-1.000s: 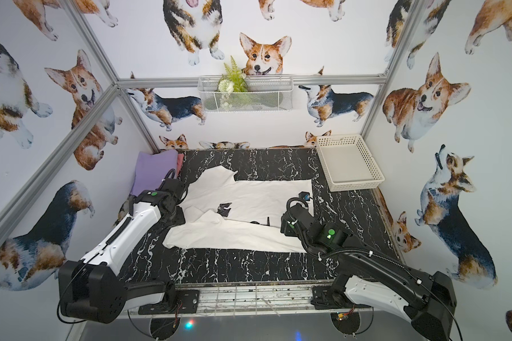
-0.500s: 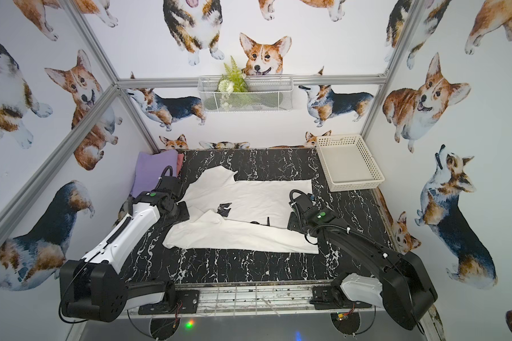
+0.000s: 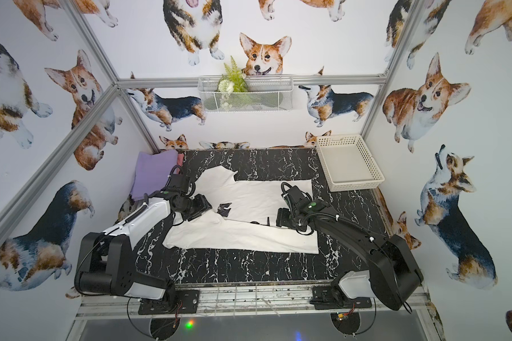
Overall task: Fold and stack t-shirts
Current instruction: Smooth out the T-shirt at the center of the board.
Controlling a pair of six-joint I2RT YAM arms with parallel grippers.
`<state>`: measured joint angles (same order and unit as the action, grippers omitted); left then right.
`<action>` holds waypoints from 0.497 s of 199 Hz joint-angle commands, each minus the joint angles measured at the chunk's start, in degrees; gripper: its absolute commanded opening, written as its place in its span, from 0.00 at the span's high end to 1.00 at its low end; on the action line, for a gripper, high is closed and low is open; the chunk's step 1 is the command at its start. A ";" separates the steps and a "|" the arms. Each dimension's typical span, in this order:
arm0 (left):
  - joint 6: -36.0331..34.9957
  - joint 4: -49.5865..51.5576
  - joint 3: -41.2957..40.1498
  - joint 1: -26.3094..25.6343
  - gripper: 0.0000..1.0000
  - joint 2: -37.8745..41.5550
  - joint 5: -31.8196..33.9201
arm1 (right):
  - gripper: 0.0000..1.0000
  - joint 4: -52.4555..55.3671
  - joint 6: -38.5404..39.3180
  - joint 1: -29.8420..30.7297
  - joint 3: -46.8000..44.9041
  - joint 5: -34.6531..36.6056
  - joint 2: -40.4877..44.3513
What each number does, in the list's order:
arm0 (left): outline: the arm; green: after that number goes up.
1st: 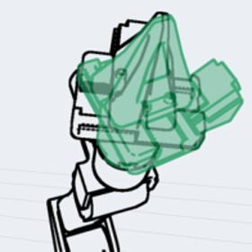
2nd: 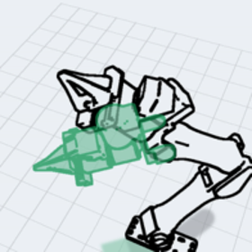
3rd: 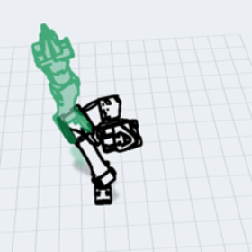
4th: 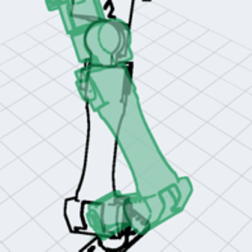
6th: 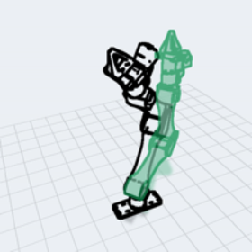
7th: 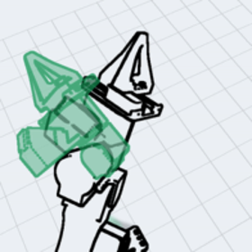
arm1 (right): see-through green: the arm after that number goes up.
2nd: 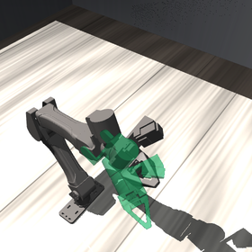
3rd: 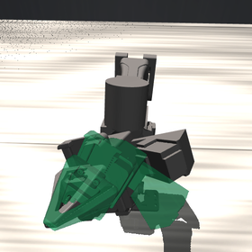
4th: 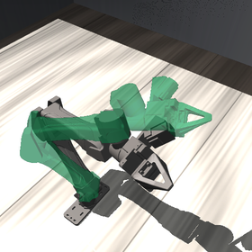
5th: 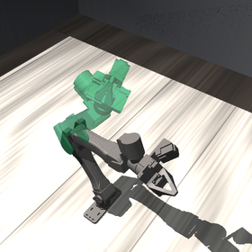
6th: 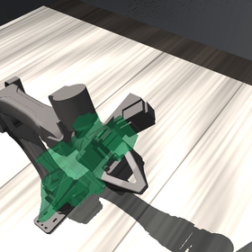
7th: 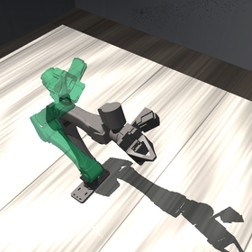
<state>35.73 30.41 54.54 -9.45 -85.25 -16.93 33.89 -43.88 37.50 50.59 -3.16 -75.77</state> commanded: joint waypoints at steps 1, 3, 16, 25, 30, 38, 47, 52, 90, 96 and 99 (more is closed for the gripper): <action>0.21 -1.90 0.68 -0.13 0.42 -1.81 -1.29 | 0.27 0.82 -1.27 0.06 -1.02 0.74 1.78; 0.04 -1.64 0.77 -0.13 0.42 -1.95 -0.92 | 0.26 0.78 -1.34 0.04 -1.08 0.78 1.94; -1.00 -0.32 1.40 -0.13 0.42 -3.04 1.27 | 0.26 0.55 -1.63 0.04 -1.58 0.99 2.96; -1.43 -0.01 1.53 -0.13 0.42 -3.71 2.33 | 0.26 0.43 -1.82 0.03 -1.80 1.26 3.40; -1.55 -0.10 1.53 -0.19 0.42 -4.15 2.51 | 0.26 0.44 -1.89 0.04 -1.87 1.35 3.59; -1.62 -0.39 1.43 -0.17 0.43 -4.91 2.47 | 0.26 0.63 -1.93 0.03 -1.81 1.56 3.69; -1.61 -0.75 1.36 -0.21 0.44 -5.73 2.27 | 0.26 0.67 -2.01 0.03 -1.83 1.61 3.74; -1.57 -0.71 1.44 -0.23 0.45 -6.08 2.74 | 0.26 0.61 -2.07 0.04 -1.89 1.57 3.80; -3.17 -0.11 2.36 -0.32 0.46 -5.76 7.11 | 0.26 -0.28 -2.69 0.03 -2.75 1.09 3.83; -3.58 0.10 2.61 -0.36 0.46 -5.75 7.91 | 0.26 -0.48 -2.78 0.03 -2.93 0.92 3.72; -3.72 0.35 2.78 -0.35 0.46 -5.87 8.20 | 0.26 -0.61 -2.78 0.03 -2.95 0.88 3.77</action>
<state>34.11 30.02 56.21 -9.76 -91.46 -13.15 34.15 -45.30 37.50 48.23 -2.74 -72.01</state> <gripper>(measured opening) 0.543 0.737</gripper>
